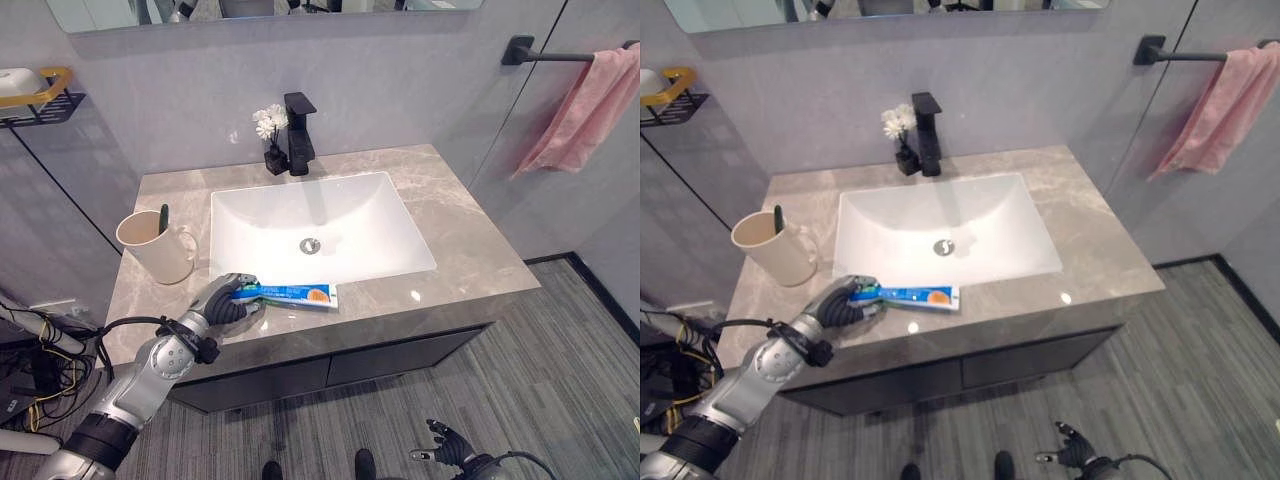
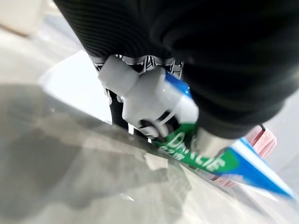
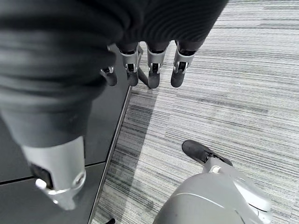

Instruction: Put brush and paste in cup on sink, flatten towel.

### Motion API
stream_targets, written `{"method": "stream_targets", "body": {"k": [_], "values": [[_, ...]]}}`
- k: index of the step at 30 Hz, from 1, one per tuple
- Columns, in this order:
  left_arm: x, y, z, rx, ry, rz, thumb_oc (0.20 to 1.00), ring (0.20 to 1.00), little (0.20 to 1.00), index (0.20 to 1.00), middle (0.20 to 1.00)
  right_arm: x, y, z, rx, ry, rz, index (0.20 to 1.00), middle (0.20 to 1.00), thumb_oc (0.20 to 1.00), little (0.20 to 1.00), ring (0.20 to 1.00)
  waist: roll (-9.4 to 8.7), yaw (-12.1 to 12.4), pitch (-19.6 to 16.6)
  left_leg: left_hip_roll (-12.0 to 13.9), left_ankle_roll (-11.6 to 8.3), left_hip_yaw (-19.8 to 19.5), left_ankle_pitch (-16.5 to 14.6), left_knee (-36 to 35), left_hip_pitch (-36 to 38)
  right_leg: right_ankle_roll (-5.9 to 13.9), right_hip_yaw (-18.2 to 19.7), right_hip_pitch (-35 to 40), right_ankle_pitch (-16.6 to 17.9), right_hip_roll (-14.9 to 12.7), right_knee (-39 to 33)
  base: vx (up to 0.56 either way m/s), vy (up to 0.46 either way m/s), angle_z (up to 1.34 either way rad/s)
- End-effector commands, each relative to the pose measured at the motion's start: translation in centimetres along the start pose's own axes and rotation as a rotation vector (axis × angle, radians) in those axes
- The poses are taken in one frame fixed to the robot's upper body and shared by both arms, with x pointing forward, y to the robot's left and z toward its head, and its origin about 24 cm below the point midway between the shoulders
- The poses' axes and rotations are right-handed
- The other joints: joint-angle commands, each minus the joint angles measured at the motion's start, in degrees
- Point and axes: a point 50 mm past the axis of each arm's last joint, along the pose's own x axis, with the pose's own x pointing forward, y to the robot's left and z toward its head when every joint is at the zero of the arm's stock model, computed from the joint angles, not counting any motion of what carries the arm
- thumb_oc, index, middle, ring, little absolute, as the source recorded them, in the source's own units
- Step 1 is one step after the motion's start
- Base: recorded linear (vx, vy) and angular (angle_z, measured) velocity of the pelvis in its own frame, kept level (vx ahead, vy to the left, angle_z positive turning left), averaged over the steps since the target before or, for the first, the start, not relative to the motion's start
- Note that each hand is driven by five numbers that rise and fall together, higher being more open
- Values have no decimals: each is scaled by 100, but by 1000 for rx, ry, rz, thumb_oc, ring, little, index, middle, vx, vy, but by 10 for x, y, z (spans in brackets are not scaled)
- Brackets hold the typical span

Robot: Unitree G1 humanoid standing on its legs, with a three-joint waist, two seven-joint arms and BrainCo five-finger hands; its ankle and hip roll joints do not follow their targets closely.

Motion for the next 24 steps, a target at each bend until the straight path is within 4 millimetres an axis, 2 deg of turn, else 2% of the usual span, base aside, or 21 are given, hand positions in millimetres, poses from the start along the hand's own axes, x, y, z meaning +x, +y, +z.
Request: {"method": "stream_targets", "body": {"k": [1,9,11,13,15,20,21,22,23,24], "values": [[-2,0,0,76,-29,-49,200,200,200,200,200,0,-16,3,-13,-24,-68,1000,1000,1000,1000,1000,-50,63,-135,183,-100,-86,-167,51,102,454,-124,234,39,-458,40,-9,-7,4],[-2,10,7,154,-79,-9,200,200,200,200,200,0,-23,-4,64,16,-124,1000,1000,1000,1000,1000,-63,90,-220,185,-101,-81,-201,51,210,452,-139,354,10,-456,42,0,0,0],[-2,18,14,200,-122,31,200,200,200,200,200,-2,-29,-9,137,27,-172,1000,1000,1000,1000,1000,-80,88,-261,193,-105,-88,-206,51,237,448,-144,379,3,-452,46,-21,-5,1],[-1,34,22,259,-165,115,200,200,200,200,200,-6,-46,-14,289,27,-280,1000,1000,1000,1000,1000,-101,63,-333,201,-105,-92,-216,51,274,449,-158,420,3,-455,58,-33,-8,2],[-2,37,23,275,-169,134,200,200,200,200,200,-7,-50,-13,317,16,-303,1000,1000,1000,1000,1000,-111,61,-345,204,-105,-92,-223,51,290,448,-152,441,-1,-457,61,0,0,0],[-3,71,33,386,-205,334,200,200,200,200,200,-18,-91,-6,559,-79,-530,1000,1000,1000,1000,1000,-155,-4,-434,210,-111,-58,-250,51,355,462,-129,486,7,-458,73,0,0,0],[-4,71,33,386,-205,335,200,200,200,200,200,-18,-92,-6,559,-80,-532,1000,1000,1000,1000,1000,-150,2,-426,210,-110,-54,-251,51,360,463,-124,488,7,-458,74,-44,13,-2],[-6,95,45,409,-243,487,200,200,200,200,200,-28,-123,17,593,-217,-654,1000,1000,1000,1000,1000,-162,-38,-491,208,-109,-26,-253,51,363,470,-95,475,37,-480,69,-34,13,-3],[-6,94,45,408,-243,489,200,200,200,200,200,-29,-123,17,592,-217,-655,1000,1000,1000,1000,1000,-154,-36,-487,209,-108,-24,-261,51,368,472,-94,479,32,-479,70,-69,18,-4],[-8,110,51,420,-259,585,200,200,200,200,200,-38,-143,39,580,-330,-704,1000,1000,1000,1000,1000,-161,-64,-499,208,-104,0,-229,51,380,473,-78,464,65,-489,83,-12,9,-4]]}}
